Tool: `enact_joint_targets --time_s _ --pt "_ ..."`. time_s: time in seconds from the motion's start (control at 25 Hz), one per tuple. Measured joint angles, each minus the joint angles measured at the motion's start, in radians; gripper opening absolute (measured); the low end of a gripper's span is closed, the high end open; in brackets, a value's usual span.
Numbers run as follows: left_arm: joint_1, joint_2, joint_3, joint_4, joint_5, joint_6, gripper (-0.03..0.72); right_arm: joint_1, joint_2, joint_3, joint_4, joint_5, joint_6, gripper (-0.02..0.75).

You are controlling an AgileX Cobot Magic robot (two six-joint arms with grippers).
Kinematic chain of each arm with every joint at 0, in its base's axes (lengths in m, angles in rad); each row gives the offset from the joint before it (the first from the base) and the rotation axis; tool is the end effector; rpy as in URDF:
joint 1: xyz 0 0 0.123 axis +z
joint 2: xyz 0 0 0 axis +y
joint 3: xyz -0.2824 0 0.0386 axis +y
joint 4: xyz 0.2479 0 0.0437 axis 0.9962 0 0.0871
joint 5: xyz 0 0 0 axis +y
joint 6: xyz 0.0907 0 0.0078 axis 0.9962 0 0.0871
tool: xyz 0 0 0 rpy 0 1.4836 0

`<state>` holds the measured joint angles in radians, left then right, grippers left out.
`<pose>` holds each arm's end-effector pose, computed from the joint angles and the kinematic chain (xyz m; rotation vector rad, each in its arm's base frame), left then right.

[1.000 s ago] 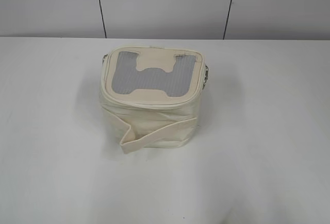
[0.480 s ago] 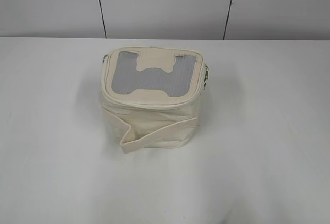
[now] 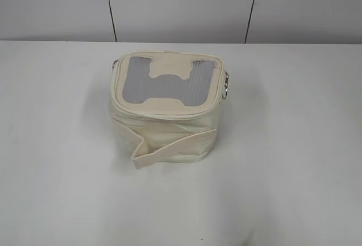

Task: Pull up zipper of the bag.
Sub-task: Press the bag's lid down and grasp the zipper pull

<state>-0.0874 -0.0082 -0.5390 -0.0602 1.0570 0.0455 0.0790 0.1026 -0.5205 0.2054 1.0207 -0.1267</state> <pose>-0.0112 -0.0038 0.2882 0.1367 1.9887 -0.0983 0.0089 0.0166 0.2873 -0.2076 2.0653 0.2186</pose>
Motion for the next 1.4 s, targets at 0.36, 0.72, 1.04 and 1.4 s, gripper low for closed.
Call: enact_joint_targets --time_s 0.36,0.72,1.04,1.4 --pt "-0.023 0.000 0.000 -0.014 0.000 0.000 0.240 0.015 0.911 -0.169 0.735 -0.424 -0.852 0.503" --pt "-0.024 0.000 0.000 -0.015 0.000 0.000 0.240 0.166 1.800 -0.935 0.924 -0.238 -1.151 0.503" --pt "-0.024 0.000 0.000 -0.015 0.000 0.000 0.240 0.275 2.145 -1.424 0.840 -0.061 -0.972 0.503" --pt "-0.024 0.041 -0.007 -0.016 -0.008 0.000 0.240 0.327 2.273 -1.523 0.735 0.040 -0.864 0.477"
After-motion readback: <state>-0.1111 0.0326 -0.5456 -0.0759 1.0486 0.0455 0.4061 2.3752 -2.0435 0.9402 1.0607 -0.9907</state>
